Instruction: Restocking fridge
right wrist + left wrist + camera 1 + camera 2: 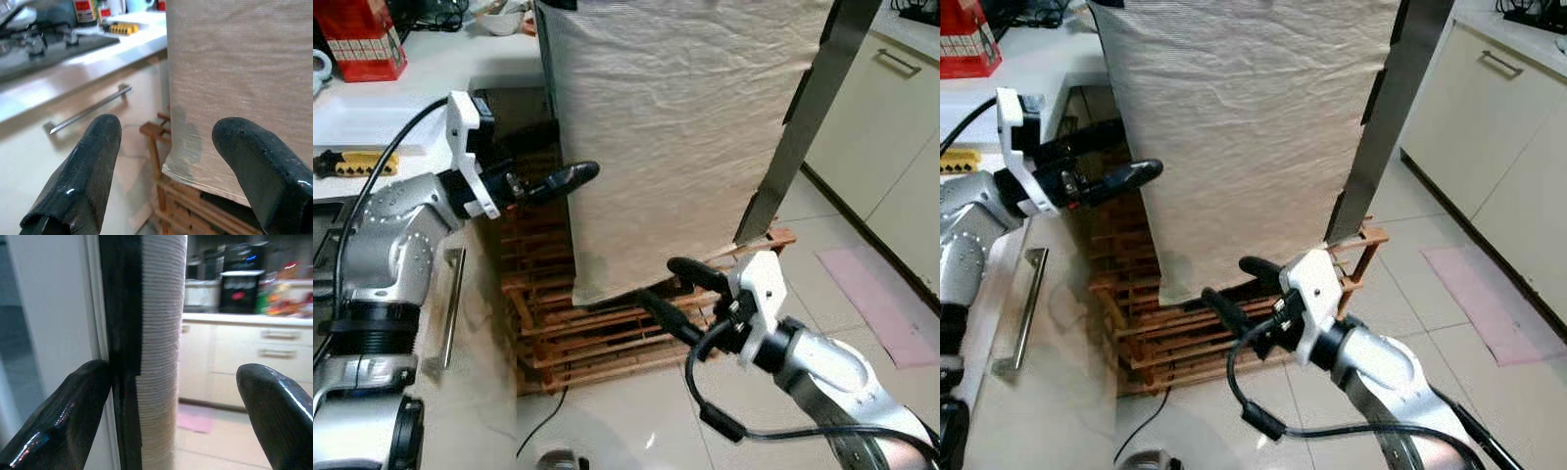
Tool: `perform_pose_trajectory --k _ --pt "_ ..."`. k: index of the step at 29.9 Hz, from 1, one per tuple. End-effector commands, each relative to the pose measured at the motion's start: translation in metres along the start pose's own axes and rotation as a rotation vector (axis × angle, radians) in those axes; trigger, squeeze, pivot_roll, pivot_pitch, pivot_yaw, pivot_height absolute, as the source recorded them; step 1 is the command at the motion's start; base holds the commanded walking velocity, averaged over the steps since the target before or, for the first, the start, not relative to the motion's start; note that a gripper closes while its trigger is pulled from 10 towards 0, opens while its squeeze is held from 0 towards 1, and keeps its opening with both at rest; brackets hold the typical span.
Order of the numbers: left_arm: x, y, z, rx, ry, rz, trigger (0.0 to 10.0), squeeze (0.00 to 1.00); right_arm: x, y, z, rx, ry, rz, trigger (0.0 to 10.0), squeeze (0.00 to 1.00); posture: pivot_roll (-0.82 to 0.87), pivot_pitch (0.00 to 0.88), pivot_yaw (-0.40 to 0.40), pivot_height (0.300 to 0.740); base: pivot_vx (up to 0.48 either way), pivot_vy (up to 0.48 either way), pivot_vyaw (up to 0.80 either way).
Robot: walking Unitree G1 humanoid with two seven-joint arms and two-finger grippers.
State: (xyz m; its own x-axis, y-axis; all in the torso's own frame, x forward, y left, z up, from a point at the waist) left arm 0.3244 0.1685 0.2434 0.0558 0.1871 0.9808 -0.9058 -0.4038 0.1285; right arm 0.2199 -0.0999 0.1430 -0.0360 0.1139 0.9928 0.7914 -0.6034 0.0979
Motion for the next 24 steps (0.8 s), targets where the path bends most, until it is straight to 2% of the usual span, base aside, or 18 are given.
perform_pose_trajectory --k 1,3,4,5,6,7,11,15,16,17,20,21,23,24 --pt "0.013 0.02 0.014 -0.131 0.026 0.013 10.0 0.0 0.005 0.002 -0.003 -0.001 0.013 -0.029 10.0 0.0 0.01 0.0 -0.008 0.74 0.0 0.0 0.0" --pt "0.015 0.043 0.024 -0.254 0.047 -0.031 10.0 0.0 0.004 0.004 -0.007 -0.014 0.003 -0.033 10.0 0.0 0.01 0.0 -0.007 0.74 0.0 0.0 0.0" --pt "0.015 0.043 0.024 -0.254 0.047 -0.031 10.0 0.0 0.004 0.004 -0.007 -0.014 0.003 -0.033 10.0 0.0 0.01 0.0 -0.007 0.74 0.0 0.0 0.0" --pt "0.015 0.054 0.028 -0.309 0.045 -0.058 10.0 0.0 0.004 0.005 -0.007 -0.016 0.004 -0.034 10.0 0.0 0.0 0.0 -0.007 0.74 0.0 0.0 0.0" --pt "0.015 0.054 0.028 -0.309 0.045 -0.058 10.0 0.0 0.004 0.005 -0.007 -0.016 0.004 -0.034 10.0 0.0 0.0 0.0 -0.007 0.74 0.0 0.0 0.0" --pt "0.015 0.062 0.03 -0.347 0.041 -0.069 10.0 0.0 0.004 0.005 -0.007 -0.015 0.003 -0.034 10.0 0.0 0.0 0.0 -0.007 0.74 0.0 0.0 0.0" --pt "0.021 0.077 0.027 -0.442 0.08 -0.149 10.0 0.0 0.003 0.001 -0.009 0.011 -0.006 -0.03 10.0 0.0 0.0 0.0 -0.007 0.74 0.0 0.0 0.0" --pt "0.041 0.063 0.016 -0.342 0.228 -0.17 10.0 0.0 0.002 -0.006 -0.017 0.047 -0.012 -0.009 10.0 0.0 0.0 0.0 -0.006 0.74 0.0 0.0 0.0" --pt "0.041 0.063 0.016 -0.342 0.228 -0.17 10.0 0.0 0.002 -0.006 -0.017 0.047 -0.012 -0.009 10.0 0.0 0.0 0.0 -0.006 0.74 0.0 0.0 0.0" --pt "0.047 0.053 0.009 -0.275 0.285 -0.168 10.0 0.0 0.0 -0.005 -0.022 0.028 -0.023 -0.004 10.0 0.0 0.0 0.0 -0.005 0.74 0.0 0.0 0.0" --pt "0.048 0.039 -0.002 -0.183 0.322 -0.17 10.0 0.0 -0.005 0.0 -0.029 -0.013 -0.048 -0.007 10.0 0.0 0.0 0.0 -0.002 0.74 0.0 0.0 0.0" --pt "0.046 0.03 -0.011 -0.105 0.329 -0.162 10.0 0.0 -0.01 0.005 -0.032 -0.045 -0.062 -0.006 10.0 0.0 0.0 0.0 -0.001 0.74 0.0 0.0 0.0" --pt "0.045 0.026 -0.014 -0.069 0.331 -0.153 10.0 0.0 -0.013 0.007 -0.032 -0.058 -0.068 -0.005 10.0 0.0 0.0 0.0 -0.001 0.74 0.0 0.0 0.0" --pt "0.046 0.014 -0.022 0.017 0.371 -0.148 10.0 0.0 -0.019 0.013 -0.031 -0.08 -0.073 0.005 10.0 0.0 0.0 0.0 -0.006 0.74 0.0 0.0 0.0"
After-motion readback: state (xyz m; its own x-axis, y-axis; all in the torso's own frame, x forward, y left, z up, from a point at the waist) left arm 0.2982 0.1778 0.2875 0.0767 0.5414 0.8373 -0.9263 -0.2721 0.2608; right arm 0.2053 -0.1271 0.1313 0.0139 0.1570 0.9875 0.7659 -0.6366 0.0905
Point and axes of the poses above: a point about 5 cm out from each wrist's last joint towards the gripper, its own z axis pointing out of the wrist towards the gripper, its own x axis along the axis of the wrist's last joint, y = z × x, the point moved 2 cm from there along z, pointing out of the wrist towards the gripper, and after that the axes turned 10 degrees about -z, right-handed, at the moved point
